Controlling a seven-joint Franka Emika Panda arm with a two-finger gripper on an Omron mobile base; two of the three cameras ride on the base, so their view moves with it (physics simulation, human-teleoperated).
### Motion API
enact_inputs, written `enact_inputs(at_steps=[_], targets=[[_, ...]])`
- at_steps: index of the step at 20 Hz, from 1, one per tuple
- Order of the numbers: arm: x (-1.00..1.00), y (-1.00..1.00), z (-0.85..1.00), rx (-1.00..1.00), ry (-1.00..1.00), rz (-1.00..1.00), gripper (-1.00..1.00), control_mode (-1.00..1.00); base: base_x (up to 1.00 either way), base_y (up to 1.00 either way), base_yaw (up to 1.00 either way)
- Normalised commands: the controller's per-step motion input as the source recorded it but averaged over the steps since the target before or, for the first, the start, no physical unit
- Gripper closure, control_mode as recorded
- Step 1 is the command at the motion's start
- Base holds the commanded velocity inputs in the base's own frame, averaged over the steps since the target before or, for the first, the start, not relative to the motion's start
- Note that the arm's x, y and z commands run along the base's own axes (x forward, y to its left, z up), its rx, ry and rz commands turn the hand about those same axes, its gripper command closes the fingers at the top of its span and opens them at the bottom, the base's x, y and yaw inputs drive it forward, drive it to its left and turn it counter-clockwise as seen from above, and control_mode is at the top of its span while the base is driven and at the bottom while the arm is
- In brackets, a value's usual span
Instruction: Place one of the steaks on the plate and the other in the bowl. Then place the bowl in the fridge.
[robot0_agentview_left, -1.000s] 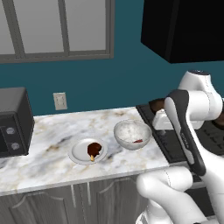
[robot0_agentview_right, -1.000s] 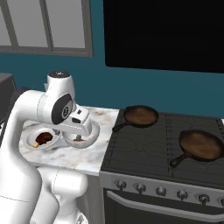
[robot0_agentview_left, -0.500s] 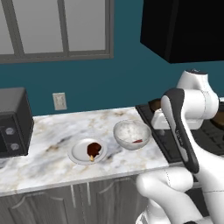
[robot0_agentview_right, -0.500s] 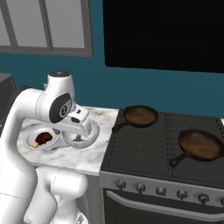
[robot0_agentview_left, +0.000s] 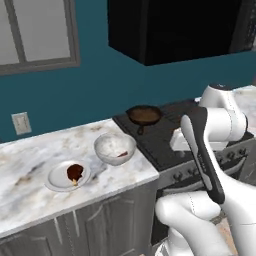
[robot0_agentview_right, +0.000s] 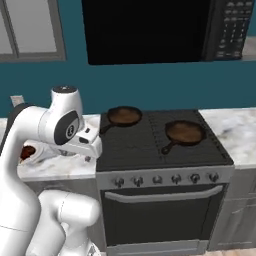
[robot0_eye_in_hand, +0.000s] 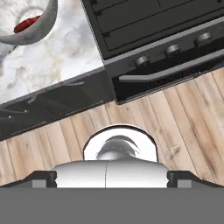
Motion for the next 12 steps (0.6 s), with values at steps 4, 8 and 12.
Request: enact_inputs(at_steps=[4, 8, 12], targets=[[0.0, 0.0, 0.0, 0.0, 0.0, 0.0, -1.0, 1.0, -0.64, -0.11, -0.67], [0.0, 0.0, 0.0, 0.0, 0.0, 0.0, -1.0, 1.0, -0.05, -0.28, -0.86], [0.0, 0.0, 0.0, 0.0, 0.0, 0.0, -1.0, 1.0, 0.0, -0.3, -0.91]])
